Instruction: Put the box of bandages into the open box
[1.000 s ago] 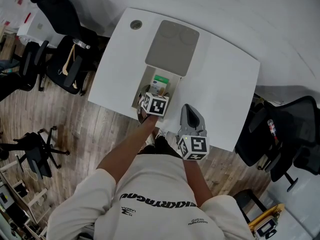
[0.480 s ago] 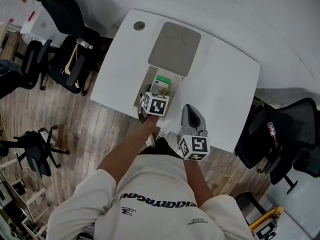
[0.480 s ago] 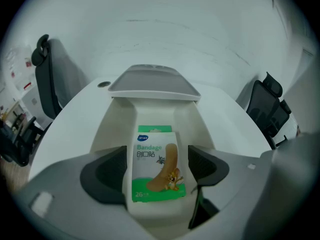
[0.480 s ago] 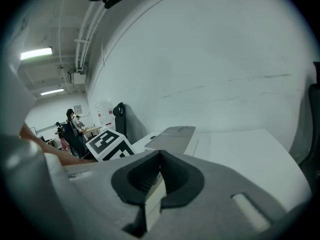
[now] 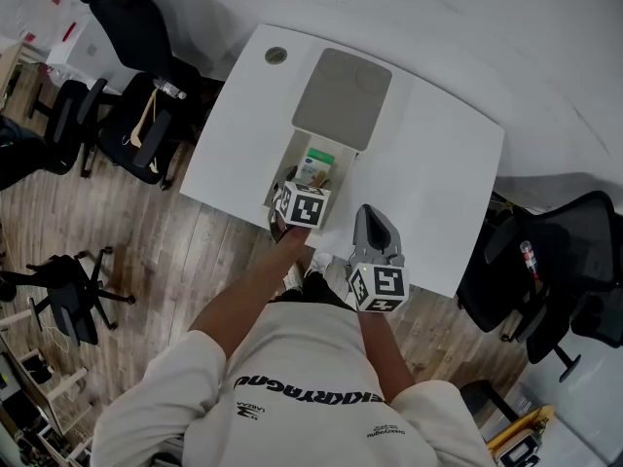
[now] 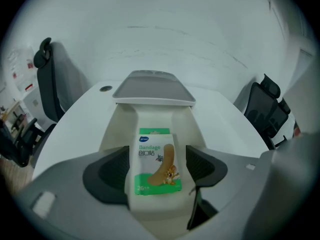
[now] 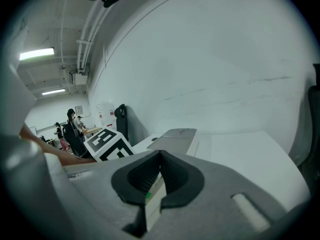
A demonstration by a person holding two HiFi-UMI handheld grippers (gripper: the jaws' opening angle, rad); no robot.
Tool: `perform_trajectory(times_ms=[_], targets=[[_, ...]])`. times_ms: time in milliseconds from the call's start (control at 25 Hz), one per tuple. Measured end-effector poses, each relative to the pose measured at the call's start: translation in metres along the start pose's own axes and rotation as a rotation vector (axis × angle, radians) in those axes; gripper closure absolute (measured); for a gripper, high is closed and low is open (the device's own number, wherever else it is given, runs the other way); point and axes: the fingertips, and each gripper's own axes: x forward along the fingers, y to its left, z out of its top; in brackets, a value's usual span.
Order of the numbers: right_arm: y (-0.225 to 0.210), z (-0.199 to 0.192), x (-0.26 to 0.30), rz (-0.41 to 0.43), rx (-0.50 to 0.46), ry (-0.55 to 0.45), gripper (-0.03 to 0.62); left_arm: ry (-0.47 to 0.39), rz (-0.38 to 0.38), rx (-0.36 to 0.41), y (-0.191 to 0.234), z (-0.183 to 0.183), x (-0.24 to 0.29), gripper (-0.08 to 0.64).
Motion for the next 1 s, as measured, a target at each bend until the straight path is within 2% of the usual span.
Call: perform_trajectory(times_ms=[280,480,1000], targets=[[0.003,0.005,-0.006,0.005,0.018,-0.011,0.594,-0.032,-0.013,0.006,-0.004,-0.001,-0.014,0.266],[0.005,0.009,-0.01,0.004,0.012,-0.02,0.594,-0.07,-0.013,-0.001,-0.004,-0.002,-0.026,0.353],[0.021,0.016,-0.02,0.016,-0.014,-0.043,0.594,-0.228,-0.018,0.005,-0.007,0.009,-0.074,0.53]])
